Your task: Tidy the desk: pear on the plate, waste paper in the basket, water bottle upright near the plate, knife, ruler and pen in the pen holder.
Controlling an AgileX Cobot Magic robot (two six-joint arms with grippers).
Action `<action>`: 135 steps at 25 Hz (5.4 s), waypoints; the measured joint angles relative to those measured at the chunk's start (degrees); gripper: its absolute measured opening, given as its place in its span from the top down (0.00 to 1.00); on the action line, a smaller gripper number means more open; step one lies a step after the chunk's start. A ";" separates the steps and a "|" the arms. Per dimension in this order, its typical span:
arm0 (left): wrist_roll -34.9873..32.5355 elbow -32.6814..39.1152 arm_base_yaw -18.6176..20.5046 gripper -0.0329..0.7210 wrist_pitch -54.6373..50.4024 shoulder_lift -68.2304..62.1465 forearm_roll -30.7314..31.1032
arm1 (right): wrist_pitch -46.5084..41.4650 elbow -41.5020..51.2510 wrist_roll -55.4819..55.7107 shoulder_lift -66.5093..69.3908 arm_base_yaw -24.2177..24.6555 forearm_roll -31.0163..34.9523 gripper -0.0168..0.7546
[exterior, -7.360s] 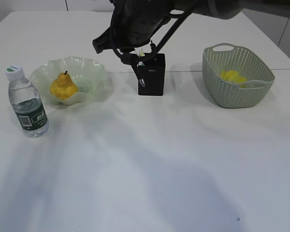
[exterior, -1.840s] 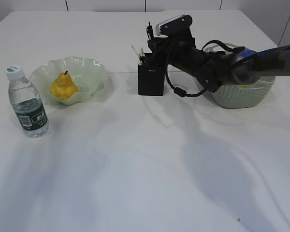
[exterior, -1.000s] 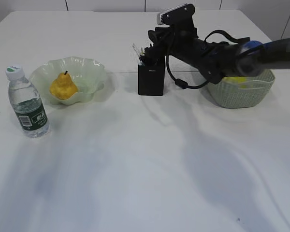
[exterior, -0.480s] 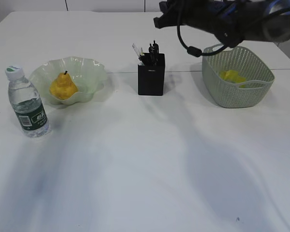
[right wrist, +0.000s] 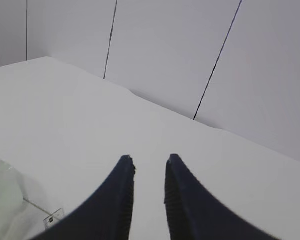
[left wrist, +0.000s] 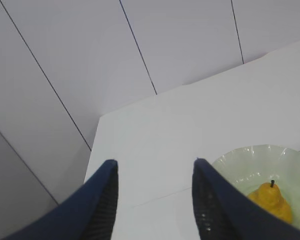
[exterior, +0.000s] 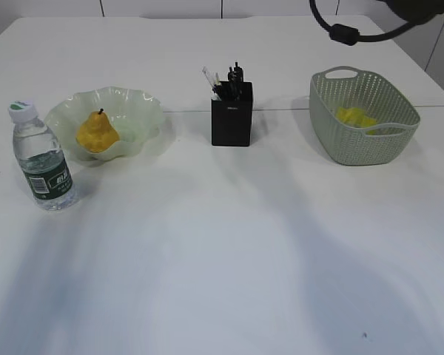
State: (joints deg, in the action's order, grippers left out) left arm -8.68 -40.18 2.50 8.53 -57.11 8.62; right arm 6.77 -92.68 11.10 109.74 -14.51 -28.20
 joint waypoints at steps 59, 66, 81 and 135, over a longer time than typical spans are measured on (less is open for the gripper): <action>0.00 0.00 0.00 0.62 -69.15 53.91 -12.10 | -39.18 45.38 -5.84 -76.73 0.00 14.61 0.76; 0.00 0.00 0.00 0.49 -75.39 53.91 -12.10 | -42.74 46.70 -7.95 -80.39 0.00 18.03 0.76; 0.14 0.00 0.00 0.48 -81.38 56.54 -12.10 | -51.94 51.93 -13.49 -91.87 0.00 26.27 0.76; 2.93 10.29 0.09 0.56 -72.51 56.79 -11.54 | -63.61 55.10 -17.84 -103.24 0.00 31.33 0.76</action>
State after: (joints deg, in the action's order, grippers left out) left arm -5.76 -29.89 2.59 -63.98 -0.32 -2.93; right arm -56.84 -37.58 -6.74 6.50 -14.51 3.13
